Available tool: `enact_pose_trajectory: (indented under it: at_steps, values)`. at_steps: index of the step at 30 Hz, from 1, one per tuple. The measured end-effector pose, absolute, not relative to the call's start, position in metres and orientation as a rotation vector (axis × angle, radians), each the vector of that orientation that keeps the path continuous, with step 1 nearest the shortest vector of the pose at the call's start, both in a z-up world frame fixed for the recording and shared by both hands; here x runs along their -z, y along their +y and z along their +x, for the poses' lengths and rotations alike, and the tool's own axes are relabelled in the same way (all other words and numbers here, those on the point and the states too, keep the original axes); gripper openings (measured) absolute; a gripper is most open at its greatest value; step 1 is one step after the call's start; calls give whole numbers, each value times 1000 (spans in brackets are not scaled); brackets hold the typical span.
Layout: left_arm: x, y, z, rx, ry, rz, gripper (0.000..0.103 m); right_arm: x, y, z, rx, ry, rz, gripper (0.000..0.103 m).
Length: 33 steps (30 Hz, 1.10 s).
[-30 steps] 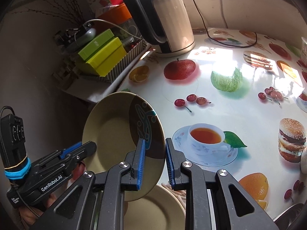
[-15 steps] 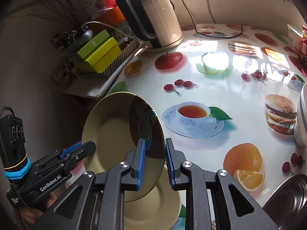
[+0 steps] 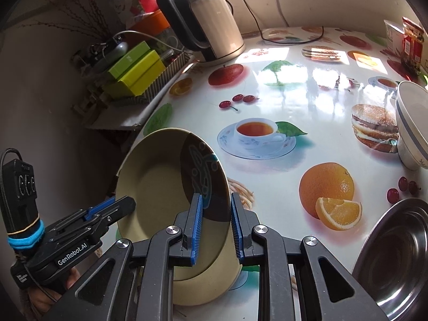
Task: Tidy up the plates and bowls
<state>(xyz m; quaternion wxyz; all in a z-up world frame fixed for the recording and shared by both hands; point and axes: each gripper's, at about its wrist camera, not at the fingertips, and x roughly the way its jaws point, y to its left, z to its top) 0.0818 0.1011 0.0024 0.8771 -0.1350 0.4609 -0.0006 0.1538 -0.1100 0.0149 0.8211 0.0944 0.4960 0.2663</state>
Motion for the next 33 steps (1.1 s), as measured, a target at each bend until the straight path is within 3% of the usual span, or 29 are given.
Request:
enact_pose_trajectory:
  at_steps: [33]
  values:
    - [16,93,59,-8,1001,-258,28,6,-121,123,-563,1097,230,21]
